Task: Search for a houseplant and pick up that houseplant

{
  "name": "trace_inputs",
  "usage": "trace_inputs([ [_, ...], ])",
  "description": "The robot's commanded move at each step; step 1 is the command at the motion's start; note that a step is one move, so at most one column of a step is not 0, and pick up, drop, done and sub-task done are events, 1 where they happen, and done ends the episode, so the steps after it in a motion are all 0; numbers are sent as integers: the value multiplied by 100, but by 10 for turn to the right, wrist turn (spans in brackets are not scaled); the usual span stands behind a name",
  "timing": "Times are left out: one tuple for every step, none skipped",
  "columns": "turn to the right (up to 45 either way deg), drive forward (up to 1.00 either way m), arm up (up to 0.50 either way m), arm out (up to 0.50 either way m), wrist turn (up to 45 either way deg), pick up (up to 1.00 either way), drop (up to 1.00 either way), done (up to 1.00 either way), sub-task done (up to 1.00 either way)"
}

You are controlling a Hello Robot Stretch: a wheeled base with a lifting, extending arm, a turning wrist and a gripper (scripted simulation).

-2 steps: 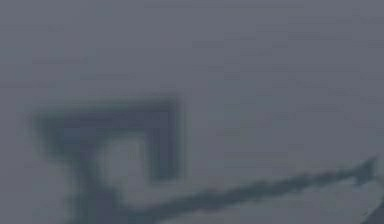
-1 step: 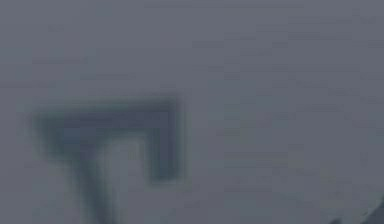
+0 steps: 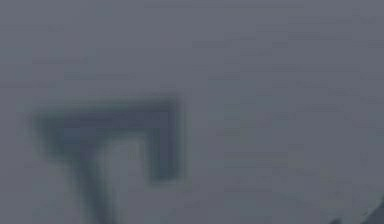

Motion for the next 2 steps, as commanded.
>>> trace_inputs([
  [0,0,10,0,0,0,0,0,0],
  [0,0,0,0,0,0,0,100,0],
])
